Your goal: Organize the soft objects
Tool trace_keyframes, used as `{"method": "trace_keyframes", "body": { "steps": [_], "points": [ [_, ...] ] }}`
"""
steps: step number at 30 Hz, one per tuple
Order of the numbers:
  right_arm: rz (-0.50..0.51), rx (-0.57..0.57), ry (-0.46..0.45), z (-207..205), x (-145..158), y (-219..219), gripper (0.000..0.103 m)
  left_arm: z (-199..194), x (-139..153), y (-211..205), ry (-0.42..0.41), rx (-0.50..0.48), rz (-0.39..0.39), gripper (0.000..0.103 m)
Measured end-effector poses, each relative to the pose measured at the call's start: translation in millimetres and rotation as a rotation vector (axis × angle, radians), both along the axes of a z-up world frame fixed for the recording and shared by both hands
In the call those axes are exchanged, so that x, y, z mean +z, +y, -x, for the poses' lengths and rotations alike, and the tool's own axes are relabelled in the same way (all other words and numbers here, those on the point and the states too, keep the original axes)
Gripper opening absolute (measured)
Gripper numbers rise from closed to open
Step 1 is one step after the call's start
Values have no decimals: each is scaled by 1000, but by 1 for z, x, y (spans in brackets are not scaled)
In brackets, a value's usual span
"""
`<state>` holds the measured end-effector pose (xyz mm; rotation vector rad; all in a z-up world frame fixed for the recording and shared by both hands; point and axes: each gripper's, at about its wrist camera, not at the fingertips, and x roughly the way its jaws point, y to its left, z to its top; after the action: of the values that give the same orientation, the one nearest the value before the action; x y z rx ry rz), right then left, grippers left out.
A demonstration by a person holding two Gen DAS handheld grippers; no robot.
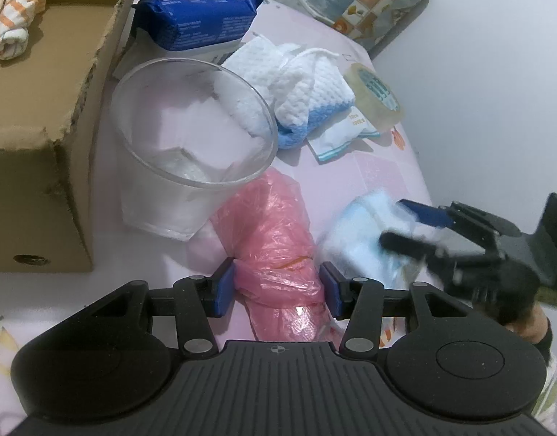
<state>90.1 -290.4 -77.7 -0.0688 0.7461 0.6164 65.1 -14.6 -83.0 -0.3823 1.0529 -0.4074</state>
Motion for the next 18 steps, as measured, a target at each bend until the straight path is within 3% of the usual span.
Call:
{"method": "trace_keyframes", "body": {
  "steps": [2, 5, 8, 10, 12, 15, 18],
  "points": [
    [66, 80, -51, 10, 4, 20, 61, 0, 0, 0, 3, 2, 0, 49],
    [125, 114, -116, 21, 9, 39, 61, -1, 0, 1, 6, 5, 2, 49],
    [93, 57, -124, 25, 18, 38, 61, 0, 0, 0, 2, 5, 0, 49],
    [18, -68, -109, 27, 26, 24, 61, 0, 0, 0, -1, 5, -2, 49],
    [-106, -195, -33, 29, 34, 0, 61, 0, 0, 0, -2, 4, -1, 49],
    [-296, -347, 152, 34, 28, -36, 61, 0, 0, 1, -4, 2, 2, 49],
    [-364, -400, 287, 41, 9, -45, 53, 1, 0, 1, -10, 1, 3, 49]
  ]
}}
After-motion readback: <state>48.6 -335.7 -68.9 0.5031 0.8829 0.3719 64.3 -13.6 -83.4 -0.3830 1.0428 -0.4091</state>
